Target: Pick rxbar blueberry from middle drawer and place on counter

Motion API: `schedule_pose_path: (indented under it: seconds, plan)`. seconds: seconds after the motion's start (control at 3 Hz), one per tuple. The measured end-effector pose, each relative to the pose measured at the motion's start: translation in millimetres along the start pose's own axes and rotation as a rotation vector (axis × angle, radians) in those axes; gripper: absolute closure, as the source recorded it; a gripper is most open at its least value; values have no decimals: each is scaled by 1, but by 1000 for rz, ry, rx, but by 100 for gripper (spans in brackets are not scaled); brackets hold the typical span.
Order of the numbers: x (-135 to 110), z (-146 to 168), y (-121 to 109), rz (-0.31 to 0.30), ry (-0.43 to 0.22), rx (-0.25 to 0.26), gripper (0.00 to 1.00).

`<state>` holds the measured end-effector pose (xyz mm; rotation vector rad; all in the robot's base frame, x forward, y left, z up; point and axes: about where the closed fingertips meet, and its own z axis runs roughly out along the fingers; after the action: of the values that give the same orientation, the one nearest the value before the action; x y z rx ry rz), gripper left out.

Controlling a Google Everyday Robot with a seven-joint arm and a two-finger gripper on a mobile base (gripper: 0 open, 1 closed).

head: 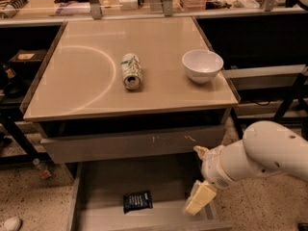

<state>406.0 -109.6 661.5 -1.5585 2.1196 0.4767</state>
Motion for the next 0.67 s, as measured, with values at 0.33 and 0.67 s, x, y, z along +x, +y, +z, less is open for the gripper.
schedule_pose_path:
  seconds: [0.33,0.67]
  plan:
    - [5,42,-1,6,-97,1,0]
    - [16,78,0,27,-161,-27,0]
